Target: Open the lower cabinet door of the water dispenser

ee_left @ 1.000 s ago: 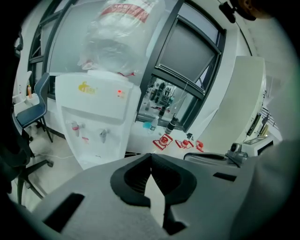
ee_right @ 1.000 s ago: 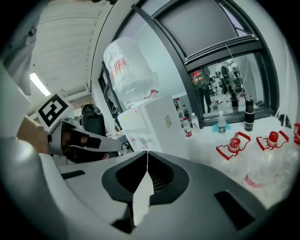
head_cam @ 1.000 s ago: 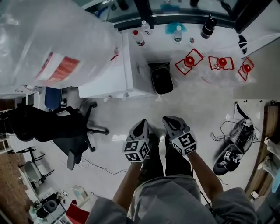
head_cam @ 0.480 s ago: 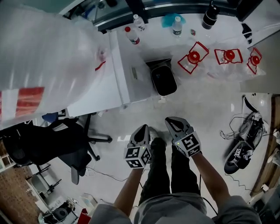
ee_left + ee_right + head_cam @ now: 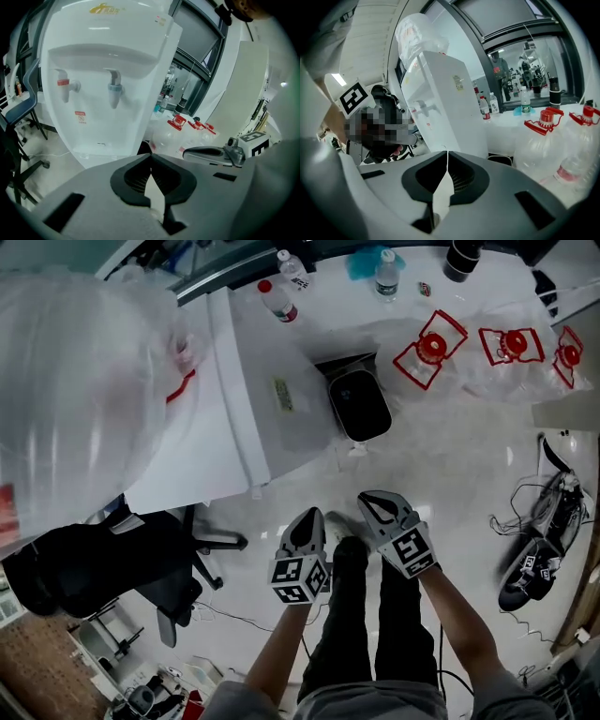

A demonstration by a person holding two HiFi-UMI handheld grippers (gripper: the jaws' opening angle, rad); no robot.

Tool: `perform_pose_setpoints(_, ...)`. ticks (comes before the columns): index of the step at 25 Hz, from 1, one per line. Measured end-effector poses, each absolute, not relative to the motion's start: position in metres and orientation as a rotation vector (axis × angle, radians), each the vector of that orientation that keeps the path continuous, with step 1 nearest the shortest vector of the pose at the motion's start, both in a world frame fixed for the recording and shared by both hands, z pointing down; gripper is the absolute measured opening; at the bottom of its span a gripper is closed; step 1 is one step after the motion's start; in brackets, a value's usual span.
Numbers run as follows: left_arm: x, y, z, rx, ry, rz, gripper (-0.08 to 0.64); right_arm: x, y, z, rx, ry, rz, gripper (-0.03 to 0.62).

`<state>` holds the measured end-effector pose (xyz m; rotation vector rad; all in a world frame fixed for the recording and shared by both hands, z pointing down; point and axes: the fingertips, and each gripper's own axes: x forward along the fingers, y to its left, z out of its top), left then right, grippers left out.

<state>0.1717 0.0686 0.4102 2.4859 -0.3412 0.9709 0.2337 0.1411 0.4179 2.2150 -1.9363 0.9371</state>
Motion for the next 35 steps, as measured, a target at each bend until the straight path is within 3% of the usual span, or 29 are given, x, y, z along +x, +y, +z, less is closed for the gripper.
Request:
perform_pose_setpoints(22,0.187,0.035,0.544,2.488,-0.178,1.129,0.011,0.240,0.096,0.565,2.363,-1.769,0.894,0.017)
perform_pose_setpoints(35,0.182,0.018,0.594,2.498,-0.132,1.168,0.011,0.245,0.060,0.624,2.273,-1.791,0.776,0.145)
